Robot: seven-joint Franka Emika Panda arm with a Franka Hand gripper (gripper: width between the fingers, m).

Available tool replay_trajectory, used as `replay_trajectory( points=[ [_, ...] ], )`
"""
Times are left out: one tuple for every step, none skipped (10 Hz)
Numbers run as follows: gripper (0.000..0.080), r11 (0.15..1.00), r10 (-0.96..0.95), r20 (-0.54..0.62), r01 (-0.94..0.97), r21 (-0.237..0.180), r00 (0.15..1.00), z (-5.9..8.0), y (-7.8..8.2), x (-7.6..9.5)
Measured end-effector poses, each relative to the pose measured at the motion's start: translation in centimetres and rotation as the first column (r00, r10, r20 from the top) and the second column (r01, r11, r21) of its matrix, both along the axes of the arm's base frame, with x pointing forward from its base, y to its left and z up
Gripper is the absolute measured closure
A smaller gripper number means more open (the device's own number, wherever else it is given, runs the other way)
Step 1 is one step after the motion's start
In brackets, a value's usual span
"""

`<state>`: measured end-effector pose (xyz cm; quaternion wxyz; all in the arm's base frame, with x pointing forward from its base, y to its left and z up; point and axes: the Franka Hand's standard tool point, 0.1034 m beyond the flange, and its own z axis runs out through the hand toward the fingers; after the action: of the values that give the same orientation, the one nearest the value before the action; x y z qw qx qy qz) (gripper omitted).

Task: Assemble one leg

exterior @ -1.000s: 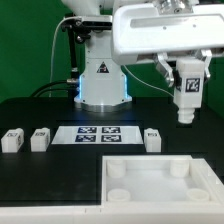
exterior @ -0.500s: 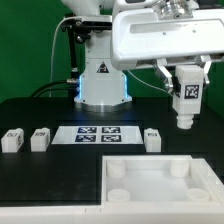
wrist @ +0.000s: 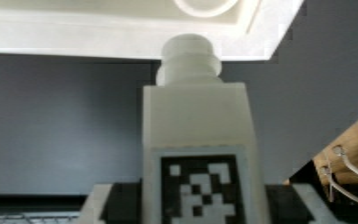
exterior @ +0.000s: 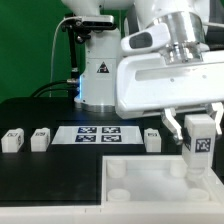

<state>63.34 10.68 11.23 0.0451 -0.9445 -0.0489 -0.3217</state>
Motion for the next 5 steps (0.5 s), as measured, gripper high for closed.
replay_trajectory(
  points=[
    [0.0508, 1.000, -0.005, -0.005, 0.005, 0.007, 1.000, -0.7, 0.5, 0.2],
    [0.0508, 1.000, -0.003, -0.015, 0.003, 0.007, 1.000, -1.4, 0.7, 0.1],
    [0.0508, 1.000, -0.002, -0.026, 0.003, 0.006, 1.000, -2.1, 0.7, -0.2],
    [0.0508, 1.000, 0.001, -0.036, -0.001, 0.007, 0.999, -2.5, 0.9, -0.5],
    [0.0508, 1.000, 0.004, -0.040, -0.004, 0.006, 0.999, -2.6, 1.1, -0.7]
  ],
)
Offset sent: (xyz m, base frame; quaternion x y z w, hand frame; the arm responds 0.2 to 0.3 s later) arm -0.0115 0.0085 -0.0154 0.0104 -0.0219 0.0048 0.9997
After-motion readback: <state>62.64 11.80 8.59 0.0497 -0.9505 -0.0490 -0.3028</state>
